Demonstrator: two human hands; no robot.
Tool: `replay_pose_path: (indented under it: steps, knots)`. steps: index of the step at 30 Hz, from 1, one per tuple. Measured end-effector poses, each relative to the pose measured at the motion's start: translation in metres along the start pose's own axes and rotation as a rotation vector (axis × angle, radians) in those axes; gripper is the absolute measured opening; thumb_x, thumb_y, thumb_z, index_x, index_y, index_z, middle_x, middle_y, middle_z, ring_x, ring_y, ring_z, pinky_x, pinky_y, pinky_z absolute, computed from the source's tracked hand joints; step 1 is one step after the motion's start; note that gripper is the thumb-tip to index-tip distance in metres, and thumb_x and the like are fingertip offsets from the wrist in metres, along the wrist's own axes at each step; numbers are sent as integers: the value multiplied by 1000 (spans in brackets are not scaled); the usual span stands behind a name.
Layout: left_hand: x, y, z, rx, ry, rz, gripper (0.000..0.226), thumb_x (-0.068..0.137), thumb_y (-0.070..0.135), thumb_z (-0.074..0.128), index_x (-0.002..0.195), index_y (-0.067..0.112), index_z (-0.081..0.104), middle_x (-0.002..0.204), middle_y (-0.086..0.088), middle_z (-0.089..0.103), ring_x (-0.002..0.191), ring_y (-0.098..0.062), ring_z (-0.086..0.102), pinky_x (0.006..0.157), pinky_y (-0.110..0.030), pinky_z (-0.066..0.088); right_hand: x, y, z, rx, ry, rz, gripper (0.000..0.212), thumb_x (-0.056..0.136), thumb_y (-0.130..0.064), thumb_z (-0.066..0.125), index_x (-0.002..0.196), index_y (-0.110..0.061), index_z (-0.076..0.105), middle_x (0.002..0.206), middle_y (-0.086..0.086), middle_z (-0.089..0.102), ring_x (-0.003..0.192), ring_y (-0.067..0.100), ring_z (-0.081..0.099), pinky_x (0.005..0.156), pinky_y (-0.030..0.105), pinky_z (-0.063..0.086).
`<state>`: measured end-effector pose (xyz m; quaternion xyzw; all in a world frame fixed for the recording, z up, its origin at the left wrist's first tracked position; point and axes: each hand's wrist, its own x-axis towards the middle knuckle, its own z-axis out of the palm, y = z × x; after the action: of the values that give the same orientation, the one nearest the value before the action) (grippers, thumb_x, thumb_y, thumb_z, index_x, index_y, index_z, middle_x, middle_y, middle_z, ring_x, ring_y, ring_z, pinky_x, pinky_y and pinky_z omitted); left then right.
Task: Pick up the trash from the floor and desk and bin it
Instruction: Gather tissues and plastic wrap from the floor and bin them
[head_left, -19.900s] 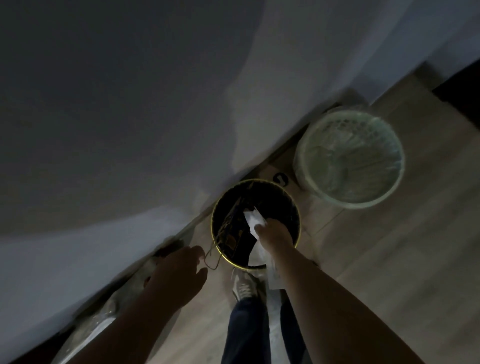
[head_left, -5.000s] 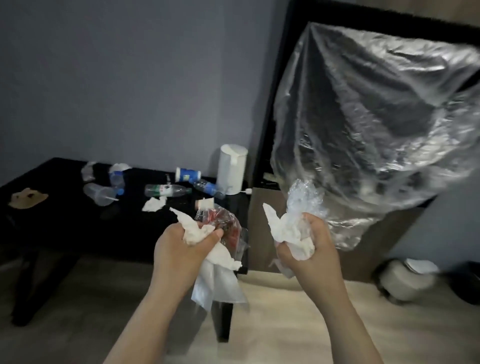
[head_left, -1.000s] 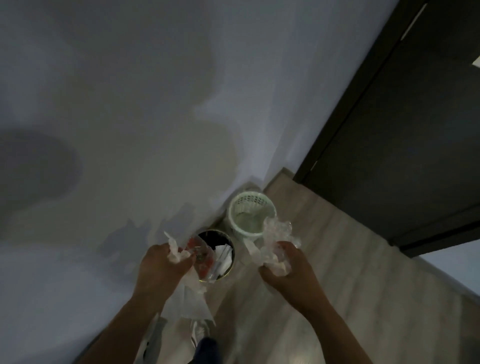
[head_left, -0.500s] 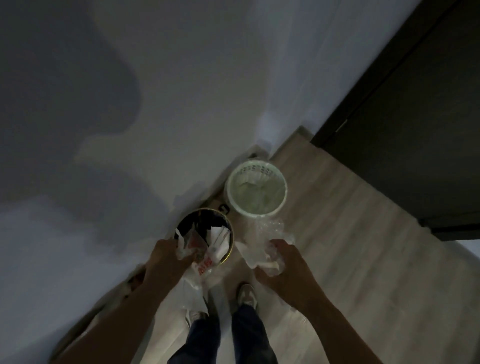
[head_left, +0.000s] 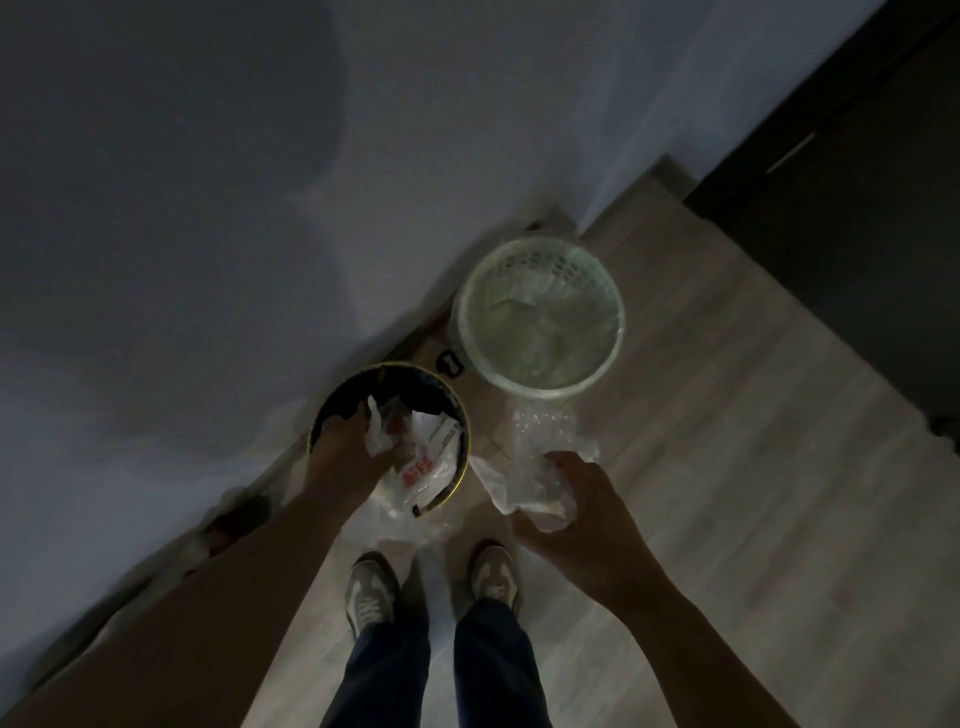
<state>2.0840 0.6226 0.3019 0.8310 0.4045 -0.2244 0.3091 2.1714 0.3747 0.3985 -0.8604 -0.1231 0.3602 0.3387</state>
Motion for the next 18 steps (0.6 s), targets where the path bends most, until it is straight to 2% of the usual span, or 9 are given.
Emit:
replay_pose_path:
  steps: [4,6,8,10,13,18]
  knots:
    - [31,-10,18,1,-30,17,71,74,36,76,131,5,47,127,-18,53,111,-33,55,92,-39,46,16,16,17,-18,-10,3,74,55,-62,62,121,-29,50,110,-8,50,100,4,52,69,11,44]
    - [38,-15,22,68,-65,31,71,74,37,75,130,4,46,123,-18,56,107,-33,56,90,-39,46,22,21,25,-28,-24,10,71,59,-56,67,122,-28,50,111,-6,50,100,5,52,72,12,45]
    - [41,-18,23,130,-88,49,66,75,38,73,126,4,49,115,-17,58,104,-33,58,83,-36,46,26,24,32,-38,-40,23,66,64,-45,75,122,-28,49,111,-6,49,99,7,52,74,13,45]
    - [38,-20,21,191,-105,70,50,78,37,70,116,7,56,111,-13,59,103,-31,59,77,-32,43,29,24,38,-58,-76,47,64,68,-39,78,123,-29,47,112,-5,47,100,9,51,77,16,46]
    - [28,-28,18,218,-118,108,40,83,29,68,116,10,58,116,-9,59,109,-28,57,84,-31,43,37,18,49,-118,-115,46,66,69,-36,78,126,-25,47,113,-2,47,102,16,53,86,31,52]
    - [14,-54,5,220,-112,146,34,85,24,63,115,8,58,108,-11,63,104,-28,60,85,-35,46,64,-1,75,-266,-308,42,70,70,-45,76,129,-28,44,120,0,44,110,20,48,93,36,49]
